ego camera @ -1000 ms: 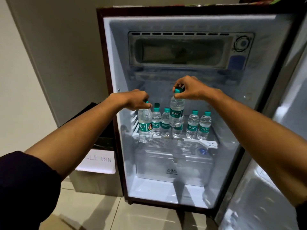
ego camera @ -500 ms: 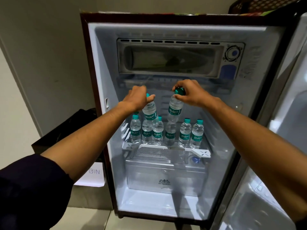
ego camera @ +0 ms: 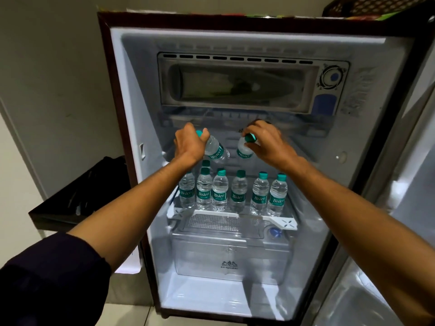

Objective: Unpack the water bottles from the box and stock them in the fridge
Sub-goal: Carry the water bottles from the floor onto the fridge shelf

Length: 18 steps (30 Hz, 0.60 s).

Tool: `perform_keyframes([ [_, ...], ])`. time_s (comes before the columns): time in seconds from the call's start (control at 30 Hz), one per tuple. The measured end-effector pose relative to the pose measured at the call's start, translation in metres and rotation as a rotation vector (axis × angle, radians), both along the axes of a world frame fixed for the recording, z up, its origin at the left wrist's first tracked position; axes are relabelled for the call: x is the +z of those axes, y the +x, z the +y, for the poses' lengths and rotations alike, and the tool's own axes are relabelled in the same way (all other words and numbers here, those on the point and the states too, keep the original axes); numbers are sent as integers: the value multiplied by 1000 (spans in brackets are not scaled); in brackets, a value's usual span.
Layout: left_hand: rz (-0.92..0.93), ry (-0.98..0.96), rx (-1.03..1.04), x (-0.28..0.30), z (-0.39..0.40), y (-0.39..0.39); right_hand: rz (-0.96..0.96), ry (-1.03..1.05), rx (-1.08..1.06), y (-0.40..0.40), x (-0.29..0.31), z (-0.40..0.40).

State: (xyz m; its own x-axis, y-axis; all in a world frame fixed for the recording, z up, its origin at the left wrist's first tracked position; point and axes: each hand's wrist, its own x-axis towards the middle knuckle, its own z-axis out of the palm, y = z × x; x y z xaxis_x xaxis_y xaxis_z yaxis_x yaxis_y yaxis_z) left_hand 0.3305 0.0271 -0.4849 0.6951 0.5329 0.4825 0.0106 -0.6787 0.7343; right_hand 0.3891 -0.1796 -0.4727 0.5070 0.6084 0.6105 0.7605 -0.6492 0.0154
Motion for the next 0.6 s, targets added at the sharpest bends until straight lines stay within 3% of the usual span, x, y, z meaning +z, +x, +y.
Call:
perform_keyframes([
  [0.2,14,-56,0,-5,0,18,-116,-90,-62,3,-23,8],
  [0.47,-1,129,-81,-23,1,29,-141,-211,-137,17,-46,23],
  [0.6,-29,-32,-162,-37,2,36,-123,-230,-155,28,-54,27],
])
